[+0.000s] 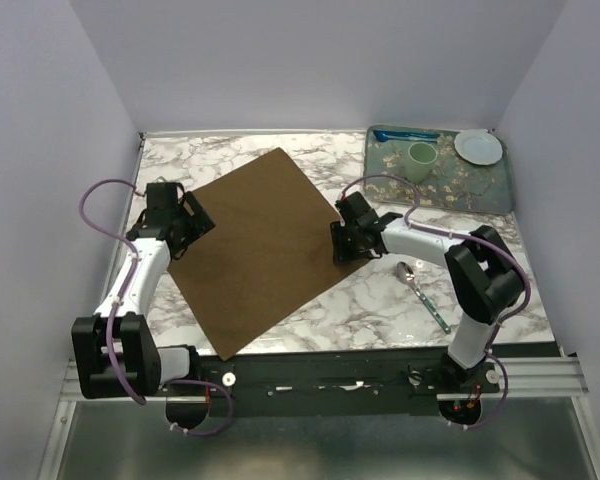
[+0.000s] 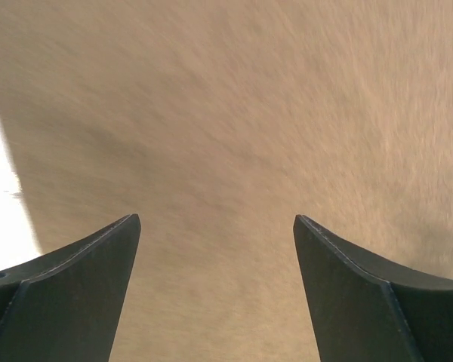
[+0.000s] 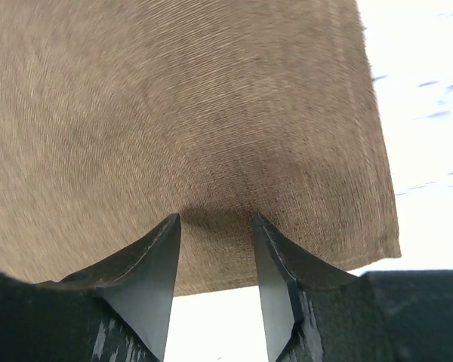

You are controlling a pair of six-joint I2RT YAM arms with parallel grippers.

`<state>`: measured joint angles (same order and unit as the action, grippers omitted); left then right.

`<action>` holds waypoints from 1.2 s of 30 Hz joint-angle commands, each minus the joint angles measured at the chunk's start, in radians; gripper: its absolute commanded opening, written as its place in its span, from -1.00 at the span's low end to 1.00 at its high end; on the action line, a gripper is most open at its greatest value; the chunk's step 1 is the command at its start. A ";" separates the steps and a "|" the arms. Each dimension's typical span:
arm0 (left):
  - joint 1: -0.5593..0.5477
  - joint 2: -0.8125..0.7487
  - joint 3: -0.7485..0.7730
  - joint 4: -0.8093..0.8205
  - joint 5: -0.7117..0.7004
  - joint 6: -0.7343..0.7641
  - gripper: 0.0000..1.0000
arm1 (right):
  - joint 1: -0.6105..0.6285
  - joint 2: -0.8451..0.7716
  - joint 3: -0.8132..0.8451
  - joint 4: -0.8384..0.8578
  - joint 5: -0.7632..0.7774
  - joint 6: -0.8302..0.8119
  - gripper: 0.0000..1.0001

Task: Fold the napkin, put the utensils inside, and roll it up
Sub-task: Flatten the napkin out

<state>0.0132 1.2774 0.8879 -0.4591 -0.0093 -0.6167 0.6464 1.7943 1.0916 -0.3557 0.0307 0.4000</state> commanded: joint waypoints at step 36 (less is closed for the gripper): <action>0.320 0.491 0.221 0.037 -0.149 0.364 0.25 | -0.027 -0.210 0.050 -0.077 -0.091 -0.159 0.49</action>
<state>0.3298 1.7744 1.1011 -0.4137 -0.1474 -0.3248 0.6205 1.6421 1.1667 -0.4725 -0.0162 0.2523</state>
